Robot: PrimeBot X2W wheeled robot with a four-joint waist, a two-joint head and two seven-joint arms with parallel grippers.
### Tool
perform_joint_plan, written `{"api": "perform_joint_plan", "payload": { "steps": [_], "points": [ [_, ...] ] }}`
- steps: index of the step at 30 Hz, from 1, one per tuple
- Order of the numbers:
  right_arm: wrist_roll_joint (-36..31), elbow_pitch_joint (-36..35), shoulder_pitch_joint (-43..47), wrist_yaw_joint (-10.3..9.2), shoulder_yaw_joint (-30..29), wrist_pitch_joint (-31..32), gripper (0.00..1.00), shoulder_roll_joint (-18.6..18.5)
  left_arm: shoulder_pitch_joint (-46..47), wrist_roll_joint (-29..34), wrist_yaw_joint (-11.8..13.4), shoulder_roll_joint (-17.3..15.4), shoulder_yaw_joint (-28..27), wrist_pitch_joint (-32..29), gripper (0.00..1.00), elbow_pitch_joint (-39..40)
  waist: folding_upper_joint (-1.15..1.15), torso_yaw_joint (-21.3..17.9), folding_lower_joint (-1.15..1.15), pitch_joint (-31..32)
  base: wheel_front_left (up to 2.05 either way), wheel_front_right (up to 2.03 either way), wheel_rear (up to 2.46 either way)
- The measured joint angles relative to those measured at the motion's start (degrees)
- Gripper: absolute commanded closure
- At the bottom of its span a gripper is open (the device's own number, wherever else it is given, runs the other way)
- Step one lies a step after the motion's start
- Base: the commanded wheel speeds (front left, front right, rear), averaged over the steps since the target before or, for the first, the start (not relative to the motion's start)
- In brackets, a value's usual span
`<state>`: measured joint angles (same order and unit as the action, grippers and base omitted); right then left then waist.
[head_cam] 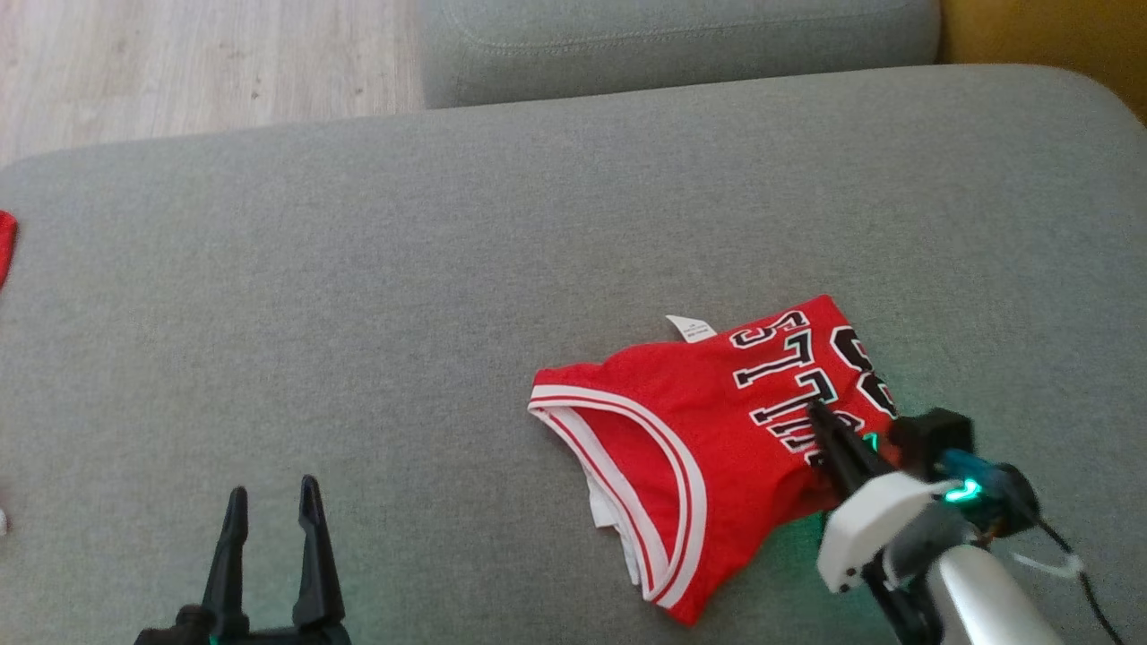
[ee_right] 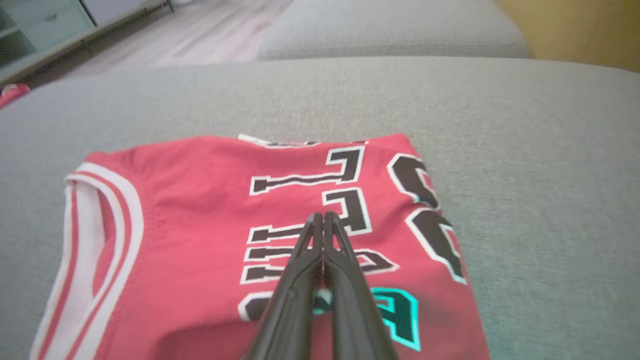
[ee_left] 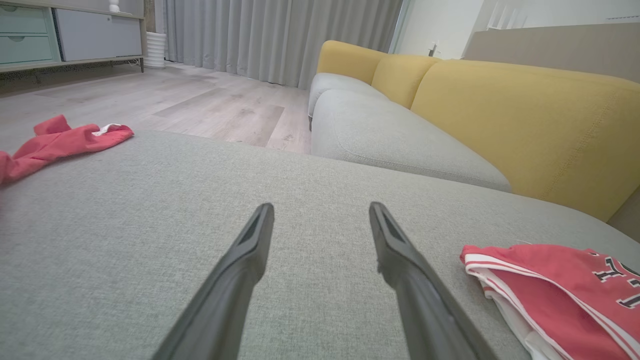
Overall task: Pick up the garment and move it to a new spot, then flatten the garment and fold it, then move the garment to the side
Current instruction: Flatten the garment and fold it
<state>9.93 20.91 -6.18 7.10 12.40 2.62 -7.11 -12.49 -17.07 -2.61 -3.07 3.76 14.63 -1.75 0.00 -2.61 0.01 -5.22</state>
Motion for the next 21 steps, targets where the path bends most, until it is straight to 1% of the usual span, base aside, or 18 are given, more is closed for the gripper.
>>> {"api": "perform_joint_plan", "payload": {
  "steps": [4, 8, 12, 15, 21],
  "points": [
    [-0.9, 5.2, -3.1, 0.00, 3.1, 2.6, 1.00, 0.0, 0.9, 0.0, -0.4, 0.0, 0.5, 0.0, 0.00, -0.3, 0.00, 0.8, 0.00, -0.7, 0.00, 0.00, 0.00],
    [-0.3, 6.9, -3.3, -0.01, 6.3, 4.8, 1.00, -1.0, 1.0, 0.0, -0.4, 0.0, 0.6, 0.0, 0.00, -0.3, 0.00, 1.8, 0.00, -1.0, 0.00, 0.00, 0.00],
    [1.0, 5.3, -2.2, -0.01, 7.3, 4.9, 1.00, -2.4, 1.0, -0.1, -0.3, 0.0, 0.6, 0.0, 0.00, -0.3, 0.00, 2.0, 0.00, -1.4, 0.00, 0.00, 0.00],
    [1.2, 3.5, -0.7, -0.01, 7.2, 4.4, 1.00, -2.4, 1.0, -0.1, -0.2, 0.0, 0.6, 0.0, 0.00, -0.3, 0.00, 1.7, 0.00, -1.7, 0.00, 0.00, 0.00],
    [0.7, 1.3, 2.6, -0.01, 7.6, 2.9, 1.00, 0.6, 1.0, -0.1, -0.1, 0.0, 0.8, 0.0, 0.00, -0.3, 0.00, 0.2, -0.01, -1.8, 0.00, 0.00, 0.00]
  ]
}}
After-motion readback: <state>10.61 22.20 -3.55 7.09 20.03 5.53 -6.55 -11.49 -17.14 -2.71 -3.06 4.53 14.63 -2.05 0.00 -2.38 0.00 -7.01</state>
